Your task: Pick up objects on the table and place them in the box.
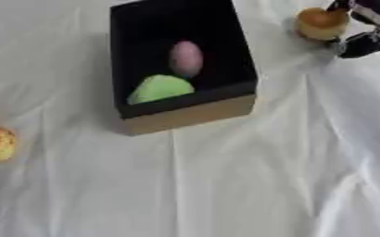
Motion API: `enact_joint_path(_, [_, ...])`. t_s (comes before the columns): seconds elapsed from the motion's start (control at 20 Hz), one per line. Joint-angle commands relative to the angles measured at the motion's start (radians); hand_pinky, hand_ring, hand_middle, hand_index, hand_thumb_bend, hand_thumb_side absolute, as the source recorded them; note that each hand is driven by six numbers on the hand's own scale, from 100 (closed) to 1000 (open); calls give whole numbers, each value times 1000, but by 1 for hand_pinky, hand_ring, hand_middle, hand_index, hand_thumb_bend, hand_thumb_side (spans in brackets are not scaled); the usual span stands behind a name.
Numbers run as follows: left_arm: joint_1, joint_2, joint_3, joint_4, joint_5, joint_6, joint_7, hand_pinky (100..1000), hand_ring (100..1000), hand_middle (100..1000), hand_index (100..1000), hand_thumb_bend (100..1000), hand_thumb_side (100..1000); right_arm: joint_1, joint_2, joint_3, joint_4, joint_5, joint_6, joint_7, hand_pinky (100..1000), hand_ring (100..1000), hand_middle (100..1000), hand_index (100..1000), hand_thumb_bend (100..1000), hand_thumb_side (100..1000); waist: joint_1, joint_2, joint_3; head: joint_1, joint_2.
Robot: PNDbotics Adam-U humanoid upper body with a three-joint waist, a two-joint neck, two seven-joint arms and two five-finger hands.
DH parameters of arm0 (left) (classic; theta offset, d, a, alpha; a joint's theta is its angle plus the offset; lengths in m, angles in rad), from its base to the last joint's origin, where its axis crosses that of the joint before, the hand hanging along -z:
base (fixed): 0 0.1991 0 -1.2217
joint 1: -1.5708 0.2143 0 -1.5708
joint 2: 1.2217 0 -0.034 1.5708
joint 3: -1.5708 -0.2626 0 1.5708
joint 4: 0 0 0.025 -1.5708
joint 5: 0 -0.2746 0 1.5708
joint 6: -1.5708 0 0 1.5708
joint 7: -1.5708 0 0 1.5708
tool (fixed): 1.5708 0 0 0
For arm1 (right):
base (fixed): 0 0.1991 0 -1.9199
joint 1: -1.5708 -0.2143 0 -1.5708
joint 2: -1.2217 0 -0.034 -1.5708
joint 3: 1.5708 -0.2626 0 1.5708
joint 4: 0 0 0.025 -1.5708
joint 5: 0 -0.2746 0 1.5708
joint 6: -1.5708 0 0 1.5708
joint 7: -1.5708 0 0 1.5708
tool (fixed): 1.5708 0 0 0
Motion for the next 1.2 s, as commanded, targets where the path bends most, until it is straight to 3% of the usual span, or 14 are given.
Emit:
enact_joint_path(0.05, [-1,21,13,-15,-4,-1,0,675,820,786,808,883,613,-7,-53,-10,-63,-40,26,8,799,814,718,745,100,110,4,-40,-5,6,9])
enact_joint_path(0.45, [8,26,13,-15,-17,2,-1,675,820,786,809,880,619,3,-101,-33,-233,-123,91,34,797,811,710,742,100,100,-3,-78,-23,8,20])
enact_joint_path(0.75, [8,23,11,-15,-22,1,-2,675,820,786,809,882,621,-42,-81,-24,-324,-153,124,63,792,803,703,740,100,100,-8,-93,-28,10,18])
enact_joint_path(1.2, [-18,13,1,-15,-23,-7,-8,676,821,787,809,883,624,-221,133,122,-300,-121,86,165,788,799,707,743,100,100,-13,-97,2,-12,11])
